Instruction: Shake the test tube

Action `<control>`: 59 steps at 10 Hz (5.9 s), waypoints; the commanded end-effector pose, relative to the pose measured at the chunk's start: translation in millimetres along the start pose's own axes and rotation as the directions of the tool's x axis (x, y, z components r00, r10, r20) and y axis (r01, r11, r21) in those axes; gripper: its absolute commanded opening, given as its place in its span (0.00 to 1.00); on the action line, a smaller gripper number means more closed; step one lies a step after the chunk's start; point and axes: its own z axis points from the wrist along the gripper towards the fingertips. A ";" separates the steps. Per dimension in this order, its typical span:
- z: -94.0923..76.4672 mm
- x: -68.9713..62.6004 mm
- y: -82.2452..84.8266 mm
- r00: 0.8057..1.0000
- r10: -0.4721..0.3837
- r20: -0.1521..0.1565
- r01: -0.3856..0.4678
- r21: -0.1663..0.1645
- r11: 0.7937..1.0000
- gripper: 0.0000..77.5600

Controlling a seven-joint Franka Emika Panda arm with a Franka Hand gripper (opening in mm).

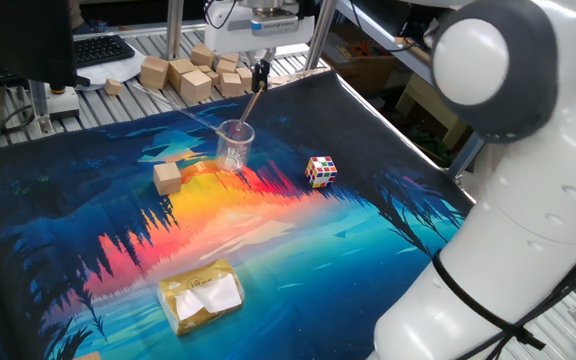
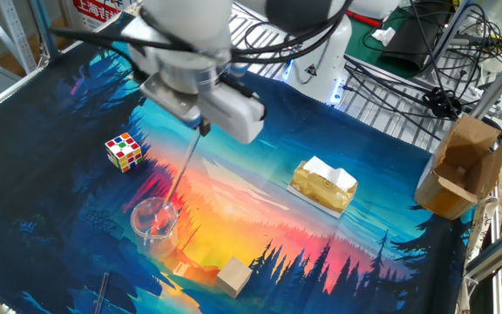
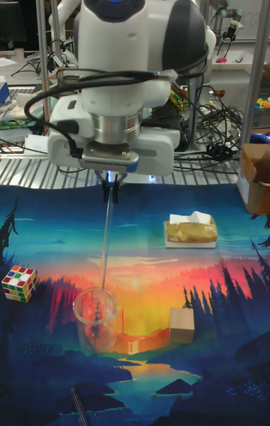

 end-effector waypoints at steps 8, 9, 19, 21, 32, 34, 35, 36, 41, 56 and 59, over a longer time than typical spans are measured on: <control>-4.1 -2.7 -17.2 0.999 -0.041 -0.002 0.041 0.012 0.999 0.01; 0.2 -13.3 -12.2 0.999 -0.037 0.005 0.036 0.012 0.999 0.01; 4.4 33.4 6.4 1.000 -0.005 0.009 0.005 0.027 1.000 0.01; 9.3 18.1 -7.7 0.999 -0.037 0.041 0.035 0.029 0.999 0.01; 13.9 -4.1 -1.3 0.999 -0.019 0.030 0.019 0.008 1.000 0.01; 14.4 -5.0 -1.5 0.999 -0.027 0.027 0.027 0.008 1.000 0.01; 14.8 -5.9 -1.5 0.999 -0.030 0.024 0.030 0.007 1.000 0.01; 15.5 -7.3 -1.5 0.999 -0.034 0.021 0.033 0.005 0.999 0.01; 25.4 -14.7 -3.8 0.999 -0.046 0.018 0.046 -0.005 0.999 0.01; 64.1 -35.0 -5.3 0.996 -0.073 0.055 0.074 -0.016 0.997 0.01; 72.1 -37.1 -5.5 0.995 -0.076 0.071 0.078 -0.016 0.997 0.01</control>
